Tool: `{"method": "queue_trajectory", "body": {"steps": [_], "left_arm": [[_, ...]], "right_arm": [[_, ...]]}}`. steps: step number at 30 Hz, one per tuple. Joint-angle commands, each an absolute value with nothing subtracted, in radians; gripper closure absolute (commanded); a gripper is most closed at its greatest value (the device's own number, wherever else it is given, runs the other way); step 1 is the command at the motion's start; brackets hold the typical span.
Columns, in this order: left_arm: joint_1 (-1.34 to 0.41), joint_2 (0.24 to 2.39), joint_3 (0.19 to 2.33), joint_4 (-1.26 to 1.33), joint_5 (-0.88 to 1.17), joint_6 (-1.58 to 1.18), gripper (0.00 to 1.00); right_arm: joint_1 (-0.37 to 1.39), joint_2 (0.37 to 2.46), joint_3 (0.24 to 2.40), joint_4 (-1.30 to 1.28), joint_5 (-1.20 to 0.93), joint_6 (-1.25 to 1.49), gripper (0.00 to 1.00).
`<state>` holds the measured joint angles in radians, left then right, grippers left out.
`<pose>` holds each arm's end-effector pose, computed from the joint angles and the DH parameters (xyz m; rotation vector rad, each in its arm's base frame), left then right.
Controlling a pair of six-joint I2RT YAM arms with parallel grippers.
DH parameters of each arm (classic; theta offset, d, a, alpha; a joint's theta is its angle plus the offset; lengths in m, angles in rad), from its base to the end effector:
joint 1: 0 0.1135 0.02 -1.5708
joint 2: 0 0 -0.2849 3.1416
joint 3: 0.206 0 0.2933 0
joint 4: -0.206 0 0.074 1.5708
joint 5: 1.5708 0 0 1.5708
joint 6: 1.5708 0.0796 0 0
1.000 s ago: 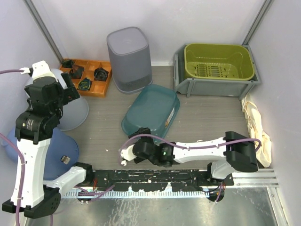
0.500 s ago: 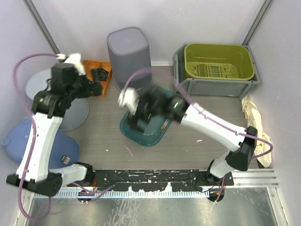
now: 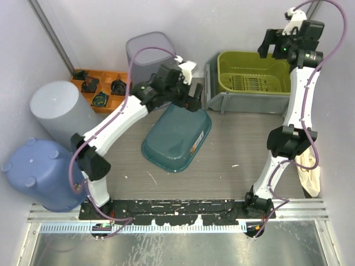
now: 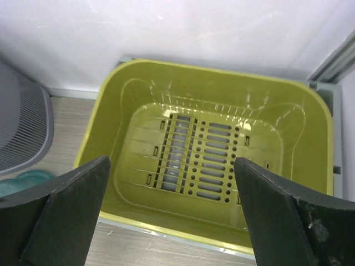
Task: Turn the large container upside down
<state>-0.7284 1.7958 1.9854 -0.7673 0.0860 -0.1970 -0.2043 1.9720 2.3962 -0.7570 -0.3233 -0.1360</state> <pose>0.3556 -0.3264 0.4205 0.6309 2.1217 -0.6204 0.5040 -0.0786 0.4998 -0.1536 1.8802 0.0751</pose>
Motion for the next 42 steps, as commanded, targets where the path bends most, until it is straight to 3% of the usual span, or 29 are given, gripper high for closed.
{"method": "queue_trajectory", "body": {"steps": [1,3,6,12,17,26,35,42], "left_arm": [[-0.772,1.88,1.987,-0.495,0.181,-0.29,0.02],[-0.788,1.951,2.007,-0.478,0.224,-0.304,0.02],[-0.834,2.054,2.043,-0.491,0.256,-0.315,0.03],[-0.92,2.196,2.132,-0.591,0.047,-0.235,0.03],[-0.937,2.313,2.256,-0.698,-0.116,-0.182,0.02],[-0.926,2.383,2.282,-0.704,-0.379,-0.126,0.01],[-0.828,2.43,2.316,-0.754,-0.359,-0.185,0.01],[-0.76,2.312,2.086,-0.677,-0.294,-0.23,0.01]], "right_arm": [[-0.299,2.11,2.554,-0.903,-0.501,-0.091,0.0],[-0.313,2.163,2.613,-0.994,-0.441,-0.141,0.0],[-0.372,2.147,2.521,-1.001,-0.361,-0.166,0.0],[-0.43,2.042,2.235,-0.908,-0.219,-0.222,0.01],[-0.445,2.018,2.135,-0.845,-0.147,-0.237,0.0],[-0.445,1.913,1.941,-0.677,-0.01,-0.263,0.01],[-0.452,1.886,1.883,-0.617,0.041,-0.296,0.0],[-0.461,1.948,1.894,-0.608,0.022,-0.27,0.0]]}}
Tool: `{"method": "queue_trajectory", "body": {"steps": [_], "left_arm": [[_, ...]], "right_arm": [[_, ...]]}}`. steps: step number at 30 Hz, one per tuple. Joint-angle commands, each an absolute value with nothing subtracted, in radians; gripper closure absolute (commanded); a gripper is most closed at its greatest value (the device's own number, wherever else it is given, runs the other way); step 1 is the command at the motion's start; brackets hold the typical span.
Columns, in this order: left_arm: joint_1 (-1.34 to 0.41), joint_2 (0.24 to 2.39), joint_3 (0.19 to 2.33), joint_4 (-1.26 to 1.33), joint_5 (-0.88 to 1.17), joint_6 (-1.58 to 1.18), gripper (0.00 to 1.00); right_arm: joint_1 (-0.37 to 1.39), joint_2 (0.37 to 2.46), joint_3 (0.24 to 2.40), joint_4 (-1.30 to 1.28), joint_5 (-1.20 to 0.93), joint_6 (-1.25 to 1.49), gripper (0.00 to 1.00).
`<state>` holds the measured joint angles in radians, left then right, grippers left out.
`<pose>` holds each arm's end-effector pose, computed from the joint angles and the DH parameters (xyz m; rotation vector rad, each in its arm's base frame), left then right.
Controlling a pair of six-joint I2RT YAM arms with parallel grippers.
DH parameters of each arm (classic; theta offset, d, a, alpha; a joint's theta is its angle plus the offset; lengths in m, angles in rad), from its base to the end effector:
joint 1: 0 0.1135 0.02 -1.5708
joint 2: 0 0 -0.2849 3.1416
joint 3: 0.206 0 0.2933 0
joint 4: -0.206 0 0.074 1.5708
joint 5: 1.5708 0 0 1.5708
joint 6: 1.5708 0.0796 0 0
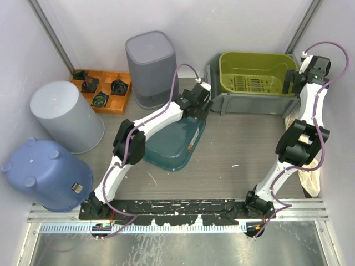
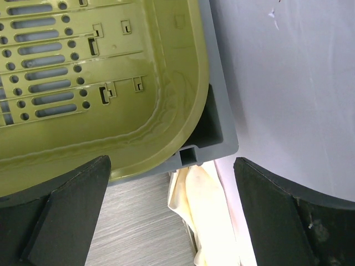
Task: Turn the large container upside down
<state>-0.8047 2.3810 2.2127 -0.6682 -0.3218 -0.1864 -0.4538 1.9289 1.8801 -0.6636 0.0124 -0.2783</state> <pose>0.4478 -0.4291 0.2100 0.5751 2.2827 -0.0942 0.4721 -0.2314 0.3258 0.2094 2.3053 -0.3926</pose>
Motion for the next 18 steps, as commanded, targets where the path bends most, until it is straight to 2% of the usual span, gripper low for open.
{"method": "queue_trajectory", "body": {"steps": [1,6,12,16,18], "left_arm": [[-0.759,2.302,2.066,-0.666,-0.277,-0.23,0.01],[-0.774,2.283,2.056,-0.641,-0.167,-0.227,0.02],[-0.772,2.368,2.208,-0.833,-0.297,-0.251,0.01],[-0.719,2.31,2.075,-0.834,-0.297,-0.317,0.01],[-0.681,2.264,1.974,-0.789,-0.291,-0.357,0.02]], "right_arm": [[-0.461,1.956,1.897,-0.606,0.02,-0.265,0.0],[-0.465,1.997,1.915,-0.602,0.001,-0.243,0.0],[-0.465,2.033,1.927,-0.603,-0.033,-0.208,0.0],[-0.465,2.045,1.926,-0.601,-0.046,-0.193,0.01],[-0.465,2.053,1.924,-0.597,-0.048,-0.192,0.05]]}}
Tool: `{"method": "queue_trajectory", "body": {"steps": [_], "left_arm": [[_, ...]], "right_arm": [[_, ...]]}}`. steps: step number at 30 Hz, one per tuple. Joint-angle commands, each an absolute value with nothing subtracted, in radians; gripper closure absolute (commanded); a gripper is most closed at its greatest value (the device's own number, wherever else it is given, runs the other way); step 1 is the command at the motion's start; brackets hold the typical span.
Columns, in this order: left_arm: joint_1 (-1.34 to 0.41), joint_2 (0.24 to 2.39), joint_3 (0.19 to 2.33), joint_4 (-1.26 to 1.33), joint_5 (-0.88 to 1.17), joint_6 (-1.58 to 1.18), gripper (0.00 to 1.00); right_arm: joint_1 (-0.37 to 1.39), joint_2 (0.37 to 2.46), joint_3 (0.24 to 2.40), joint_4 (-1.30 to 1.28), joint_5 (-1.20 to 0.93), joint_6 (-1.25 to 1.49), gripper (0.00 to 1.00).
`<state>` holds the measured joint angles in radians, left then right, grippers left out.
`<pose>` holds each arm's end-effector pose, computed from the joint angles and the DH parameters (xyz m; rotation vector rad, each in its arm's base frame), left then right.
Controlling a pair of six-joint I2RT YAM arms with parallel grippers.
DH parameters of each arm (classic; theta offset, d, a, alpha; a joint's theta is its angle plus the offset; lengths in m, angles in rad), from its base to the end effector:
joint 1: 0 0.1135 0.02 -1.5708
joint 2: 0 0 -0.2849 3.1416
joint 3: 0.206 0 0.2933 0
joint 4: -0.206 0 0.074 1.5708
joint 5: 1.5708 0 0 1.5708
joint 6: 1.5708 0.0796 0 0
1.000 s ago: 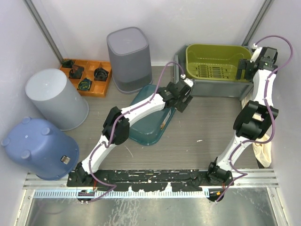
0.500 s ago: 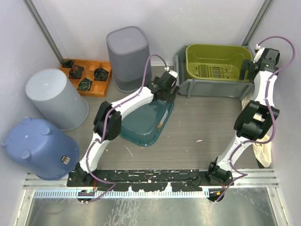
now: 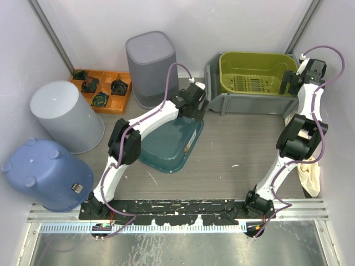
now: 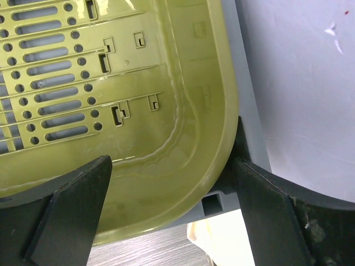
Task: Turn the large container upside down
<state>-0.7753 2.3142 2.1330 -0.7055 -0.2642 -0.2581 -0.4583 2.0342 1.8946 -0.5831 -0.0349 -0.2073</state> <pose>0.4440 -0.4061 0.2136 0.5079 2.3674 -0.1460 0.4991 -0.2431 0.2863 0.2713 2.2959 -0.3028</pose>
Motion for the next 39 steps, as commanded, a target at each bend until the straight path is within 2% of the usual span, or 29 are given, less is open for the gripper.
{"method": "queue_trajectory", "body": {"steps": [1,10,13,17,22,25,27,28,29,31,32,33,39], "left_arm": [[-0.661,2.24,1.928,-0.779,-0.29,-0.375,0.01],[-0.579,2.067,1.689,-0.802,-0.438,-0.429,0.02],[-0.566,2.02,1.643,-0.816,-0.478,-0.434,0.01],[-0.54,1.97,1.6,-0.848,-0.49,-0.441,0.01],[-0.535,1.905,1.557,-0.847,-0.474,-0.448,0.01],[-0.531,1.882,1.542,-0.851,-0.473,-0.452,0.01],[-0.527,1.875,1.535,-0.852,-0.474,-0.453,0.01],[-0.525,1.872,1.53,-0.853,-0.475,-0.453,0.01],[-0.524,1.869,1.529,-0.854,-0.475,-0.453,0.01],[-0.52,1.861,1.523,-0.856,-0.476,-0.453,0.01],[-0.518,1.857,1.522,-0.856,-0.473,-0.453,0.01],[-0.516,1.855,1.519,-0.856,-0.471,-0.453,0.01],[-0.502,1.833,1.515,-0.864,-0.451,-0.442,0.01]], "right_arm": [[-0.464,2.057,1.923,-0.595,-0.051,-0.189,0.07],[-0.464,2.088,1.931,-0.57,-0.055,-0.192,0.44],[-0.465,2.098,1.941,-0.559,-0.062,-0.192,0.49],[-0.463,2.12,1.956,-0.56,-0.068,-0.193,0.48],[-0.462,2.159,1.969,-0.57,-0.094,-0.209,0.26],[-0.458,2.193,1.987,-0.586,-0.12,-0.203,0.2],[-0.454,2.212,1.996,-0.59,-0.129,-0.2,0.21],[-0.453,2.22,1.998,-0.591,-0.136,-0.198,0.25],[-0.453,2.225,2.0,-0.591,-0.147,-0.198,0.34],[-0.453,2.232,2.0,-0.582,-0.161,-0.188,0.64],[-0.453,2.231,2.006,-0.588,-0.163,-0.183,0.86],[-0.453,2.225,2.011,-0.589,-0.161,-0.177,0.98],[-0.454,2.062,2.083,-0.606,-0.173,-0.167,0.99]]}}
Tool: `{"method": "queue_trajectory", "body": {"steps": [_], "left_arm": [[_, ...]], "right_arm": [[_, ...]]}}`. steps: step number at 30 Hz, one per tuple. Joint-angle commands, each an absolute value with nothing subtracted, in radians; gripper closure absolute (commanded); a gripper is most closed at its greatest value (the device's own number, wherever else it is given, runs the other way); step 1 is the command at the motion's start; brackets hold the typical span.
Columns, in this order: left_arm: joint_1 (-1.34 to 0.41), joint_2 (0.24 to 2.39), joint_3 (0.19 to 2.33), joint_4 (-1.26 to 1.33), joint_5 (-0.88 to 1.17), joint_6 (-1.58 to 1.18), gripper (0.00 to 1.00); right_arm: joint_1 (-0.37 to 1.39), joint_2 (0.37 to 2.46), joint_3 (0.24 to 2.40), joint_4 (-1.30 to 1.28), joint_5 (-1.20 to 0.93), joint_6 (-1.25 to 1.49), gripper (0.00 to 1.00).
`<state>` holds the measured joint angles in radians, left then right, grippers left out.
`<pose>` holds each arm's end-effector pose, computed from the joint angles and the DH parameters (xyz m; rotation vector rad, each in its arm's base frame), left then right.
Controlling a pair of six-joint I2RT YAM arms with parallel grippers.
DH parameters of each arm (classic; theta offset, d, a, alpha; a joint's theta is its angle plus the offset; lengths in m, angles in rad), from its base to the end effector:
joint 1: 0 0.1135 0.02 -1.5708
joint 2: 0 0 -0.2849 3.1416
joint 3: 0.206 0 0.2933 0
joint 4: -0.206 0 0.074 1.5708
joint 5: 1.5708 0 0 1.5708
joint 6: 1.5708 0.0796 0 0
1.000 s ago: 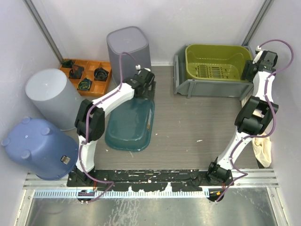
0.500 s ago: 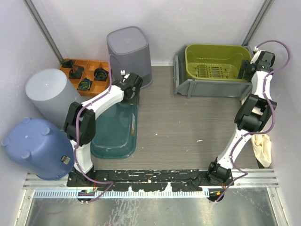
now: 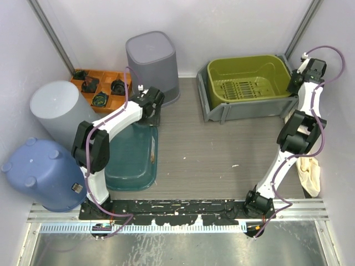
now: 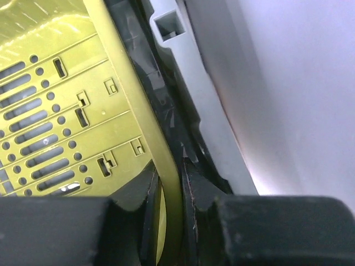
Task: Turn the large container upside down
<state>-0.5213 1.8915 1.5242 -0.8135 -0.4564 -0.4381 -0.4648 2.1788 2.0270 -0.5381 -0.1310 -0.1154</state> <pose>0.4117 -0.1960 0.2022 -0.0109 2.5781 0.2959 0.5352 -0.2568 0.2659 0.3237 2.2354 -0.1625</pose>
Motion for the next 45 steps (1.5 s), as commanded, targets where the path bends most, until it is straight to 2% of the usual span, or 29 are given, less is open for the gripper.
{"method": "queue_trajectory", "body": {"steps": [1,6,10,14,16,21,24,31,38,42,45], "left_arm": [[-0.496,1.832,1.519,-0.879,-0.45,-0.439,0.01],[-0.441,1.795,1.504,-0.888,-0.401,-0.436,0.01],[-0.412,1.77,1.484,-0.871,-0.375,-0.435,0.01],[-0.402,1.762,1.48,-0.873,-0.374,-0.426,0.01],[-0.395,1.755,1.474,-0.871,-0.377,-0.425,0.01],[-0.379,1.735,1.466,-0.866,-0.382,-0.425,0.01],[-0.367,1.73,1.475,-0.868,-0.383,-0.424,0.01],[-0.292,1.704,1.504,-0.895,-0.371,-0.429,0.02],[-0.225,1.696,1.574,-0.938,-0.32,-0.415,0.02],[-0.213,1.693,1.619,-0.965,-0.316,-0.405,0.02],[-0.211,1.684,1.657,-0.987,-0.303,-0.378,0.02]], "right_arm": [[-0.455,2.009,2.106,-0.601,-0.186,-0.158,0.99],[-0.454,1.881,2.26,-0.541,-0.264,-0.052,0.99],[-0.451,1.814,2.292,-0.402,-0.271,0.006,1.0],[-0.415,1.8,2.412,-0.371,-0.337,-0.046,0.99],[-0.347,1.745,2.388,-0.338,-0.307,-0.171,0.99],[-0.018,1.523,2.075,-0.286,-0.092,-0.678,1.0],[0.106,1.448,1.943,-0.252,-0.009,-0.796,0.99],[0.286,1.24,1.494,0.179,0.276,-1.196,0.99],[0.508,1.004,0.89,0.7,0.301,-1.584,1.0],[0.597,1.033,0.566,1.138,0.181,-1.863,0.99],[0.612,1.059,0.365,1.298,0.079,-1.967,0.99]]}}
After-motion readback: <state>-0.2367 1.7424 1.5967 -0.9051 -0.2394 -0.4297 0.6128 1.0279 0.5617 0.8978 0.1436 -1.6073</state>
